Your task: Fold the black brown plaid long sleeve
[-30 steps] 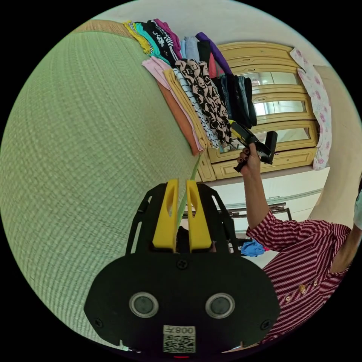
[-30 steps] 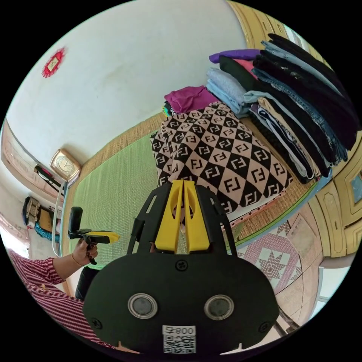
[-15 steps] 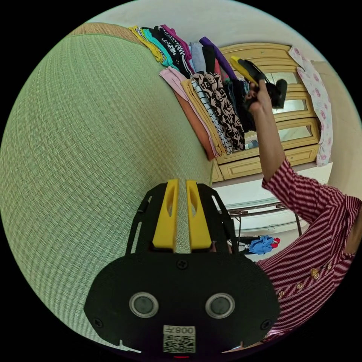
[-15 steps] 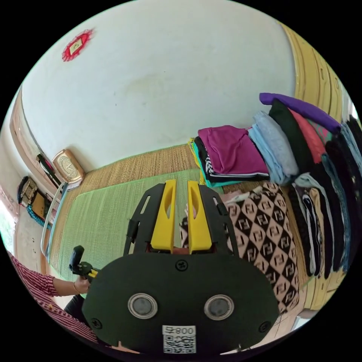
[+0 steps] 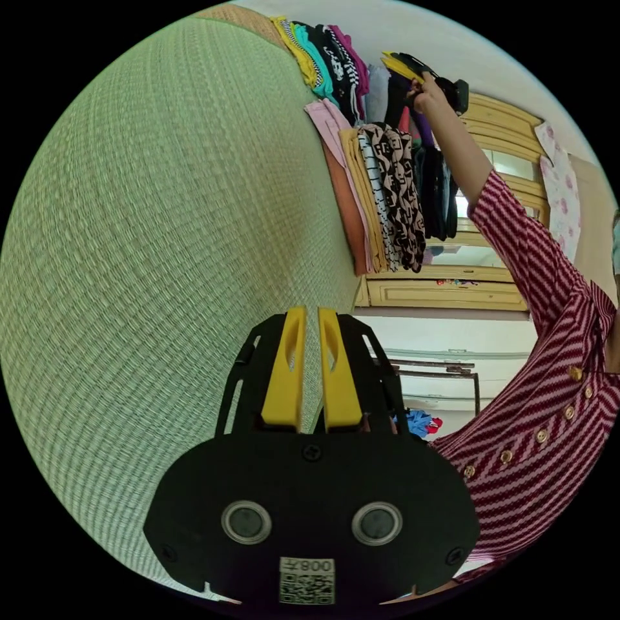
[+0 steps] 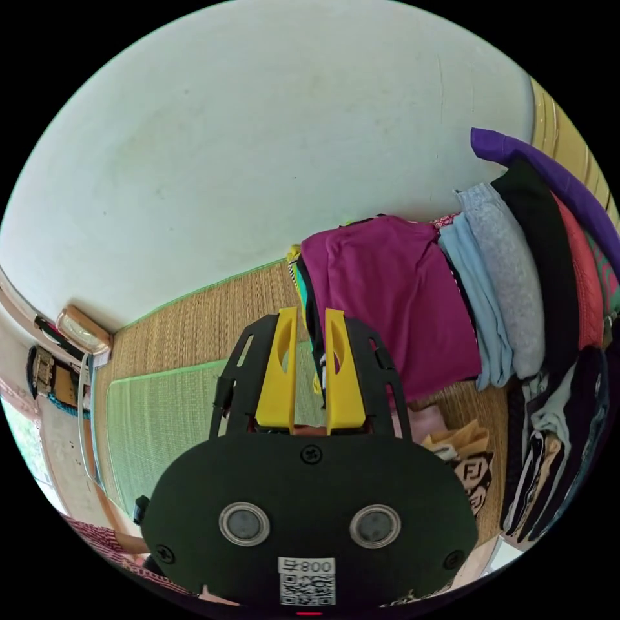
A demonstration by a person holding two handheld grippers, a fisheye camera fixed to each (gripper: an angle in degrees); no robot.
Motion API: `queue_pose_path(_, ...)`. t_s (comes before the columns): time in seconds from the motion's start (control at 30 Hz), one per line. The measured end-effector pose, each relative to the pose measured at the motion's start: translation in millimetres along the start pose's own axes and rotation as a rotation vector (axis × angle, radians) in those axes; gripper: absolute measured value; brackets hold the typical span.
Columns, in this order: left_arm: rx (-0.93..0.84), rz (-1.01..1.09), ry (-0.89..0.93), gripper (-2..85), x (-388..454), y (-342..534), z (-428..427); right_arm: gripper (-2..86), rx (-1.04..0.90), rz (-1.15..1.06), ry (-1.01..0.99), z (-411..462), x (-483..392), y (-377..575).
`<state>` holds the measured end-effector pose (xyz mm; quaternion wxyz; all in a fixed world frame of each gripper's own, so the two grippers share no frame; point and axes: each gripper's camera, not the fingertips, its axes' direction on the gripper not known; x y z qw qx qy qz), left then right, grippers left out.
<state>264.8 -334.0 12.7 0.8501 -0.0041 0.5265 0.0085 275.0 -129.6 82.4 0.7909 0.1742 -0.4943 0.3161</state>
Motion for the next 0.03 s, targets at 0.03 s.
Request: queue_pose_path(0.03,-0.003,-0.003,-0.009,3.0,2.1,-0.9,-2.4,7.5,-0.005,0.006,0.007,9.0,4.3,-16.2)
